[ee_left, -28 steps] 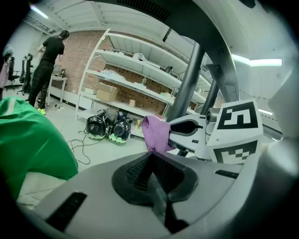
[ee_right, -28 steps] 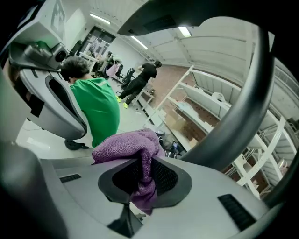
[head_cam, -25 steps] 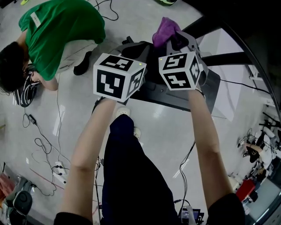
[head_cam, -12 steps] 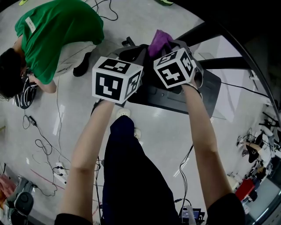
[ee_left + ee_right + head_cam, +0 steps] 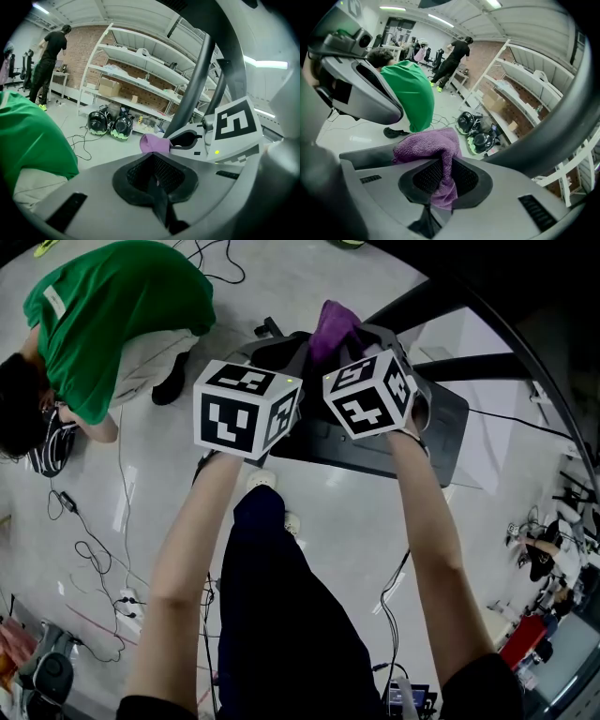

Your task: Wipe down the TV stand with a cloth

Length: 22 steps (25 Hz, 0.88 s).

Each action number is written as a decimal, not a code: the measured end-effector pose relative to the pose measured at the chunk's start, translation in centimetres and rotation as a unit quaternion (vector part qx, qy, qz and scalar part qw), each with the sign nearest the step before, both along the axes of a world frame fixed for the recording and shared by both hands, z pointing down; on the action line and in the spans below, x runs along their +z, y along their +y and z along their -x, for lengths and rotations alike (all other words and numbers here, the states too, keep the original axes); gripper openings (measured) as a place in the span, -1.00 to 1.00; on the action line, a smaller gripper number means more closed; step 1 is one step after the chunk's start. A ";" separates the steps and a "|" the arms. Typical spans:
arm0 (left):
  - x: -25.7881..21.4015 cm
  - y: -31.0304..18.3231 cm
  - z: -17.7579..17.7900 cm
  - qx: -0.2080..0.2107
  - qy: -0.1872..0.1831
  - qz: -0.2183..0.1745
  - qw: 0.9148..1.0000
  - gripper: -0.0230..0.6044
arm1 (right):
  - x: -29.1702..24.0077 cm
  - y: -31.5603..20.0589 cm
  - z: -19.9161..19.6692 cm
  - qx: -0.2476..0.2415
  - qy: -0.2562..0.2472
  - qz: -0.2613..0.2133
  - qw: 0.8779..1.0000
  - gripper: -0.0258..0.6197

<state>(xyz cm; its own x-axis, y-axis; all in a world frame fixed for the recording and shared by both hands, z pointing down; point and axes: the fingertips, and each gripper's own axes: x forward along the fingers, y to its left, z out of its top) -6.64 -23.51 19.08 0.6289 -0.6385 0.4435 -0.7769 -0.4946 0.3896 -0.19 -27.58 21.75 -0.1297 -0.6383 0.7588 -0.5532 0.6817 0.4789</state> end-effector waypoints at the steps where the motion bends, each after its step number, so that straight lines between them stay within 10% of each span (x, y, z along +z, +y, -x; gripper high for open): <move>1: 0.0 0.1 -0.1 0.000 0.000 0.000 1.000 -0.91 | -0.3 0.2 0.0 -0.002 -0.001 -0.005 1.000 -0.71; 22: -5.8 5.4 -6.6 0.031 0.018 -0.042 0.998 -0.91 | -12.7 7.1 -6.1 0.027 -0.050 -0.159 0.986 -0.71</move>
